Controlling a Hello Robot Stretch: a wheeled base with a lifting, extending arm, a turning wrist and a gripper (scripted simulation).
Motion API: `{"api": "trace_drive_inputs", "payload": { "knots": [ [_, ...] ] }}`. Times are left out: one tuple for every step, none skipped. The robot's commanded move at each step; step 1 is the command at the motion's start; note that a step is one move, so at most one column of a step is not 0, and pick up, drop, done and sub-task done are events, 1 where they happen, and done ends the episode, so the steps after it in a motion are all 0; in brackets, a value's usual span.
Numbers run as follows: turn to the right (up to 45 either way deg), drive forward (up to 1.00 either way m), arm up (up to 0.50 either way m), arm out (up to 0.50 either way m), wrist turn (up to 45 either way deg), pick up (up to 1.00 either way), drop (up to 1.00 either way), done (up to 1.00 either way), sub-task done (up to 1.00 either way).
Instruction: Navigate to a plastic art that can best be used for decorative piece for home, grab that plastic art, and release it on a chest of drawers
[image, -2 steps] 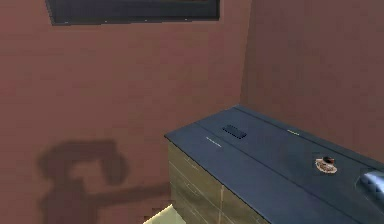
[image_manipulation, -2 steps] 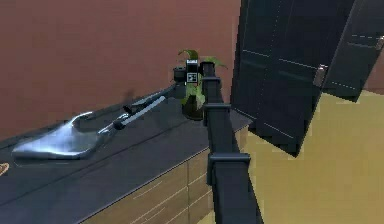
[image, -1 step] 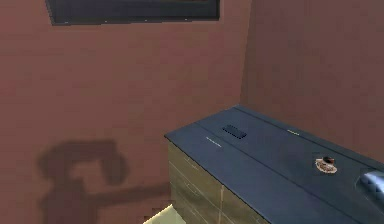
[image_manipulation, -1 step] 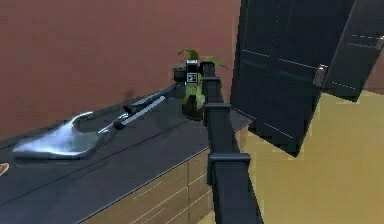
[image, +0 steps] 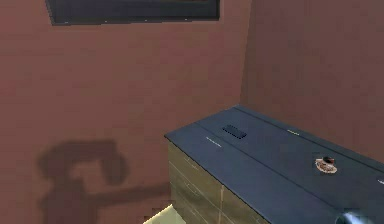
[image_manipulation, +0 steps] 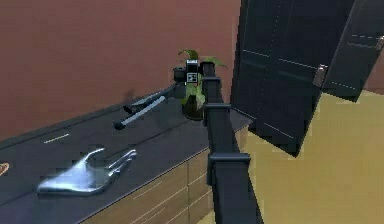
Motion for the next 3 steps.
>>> {"api": "trace_drive_inputs", "payload": {
  "knots": [
    [0.0,0.00,0.06,0.00,0.0,0.00,0.00,0.00,0.00],
    [0.0,0.00,0.00,-0.08,0.0,0.00,0.00,0.00,0.00],
    [0.0,0.00,0.00,0.00,0.0,0.00,0.00,1.00,0.00]
  ]
}}
